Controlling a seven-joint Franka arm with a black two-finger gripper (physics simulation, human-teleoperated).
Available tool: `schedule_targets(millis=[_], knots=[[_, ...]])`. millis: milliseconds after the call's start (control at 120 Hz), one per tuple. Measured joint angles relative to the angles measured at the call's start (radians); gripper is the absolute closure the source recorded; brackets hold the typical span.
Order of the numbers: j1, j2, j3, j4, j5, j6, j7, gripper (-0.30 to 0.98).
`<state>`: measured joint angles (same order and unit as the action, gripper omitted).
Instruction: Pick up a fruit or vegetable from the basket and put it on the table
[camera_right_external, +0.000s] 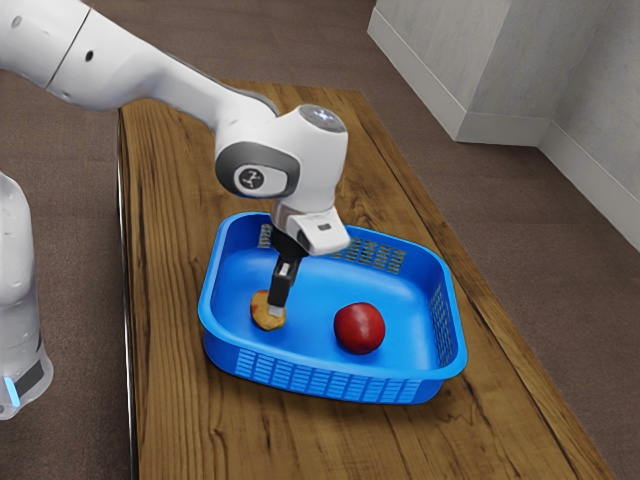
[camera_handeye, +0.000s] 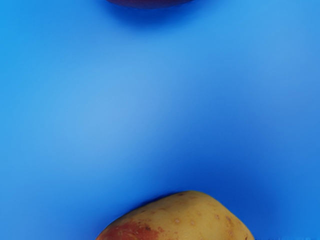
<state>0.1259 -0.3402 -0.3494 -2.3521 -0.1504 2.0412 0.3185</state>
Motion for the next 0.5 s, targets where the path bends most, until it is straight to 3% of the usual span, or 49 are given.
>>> schedule_targets(millis=[500], knots=[[0.001, 0.006, 0.003, -0.092, -0.004, 0.128, 0.049, 0.01]])
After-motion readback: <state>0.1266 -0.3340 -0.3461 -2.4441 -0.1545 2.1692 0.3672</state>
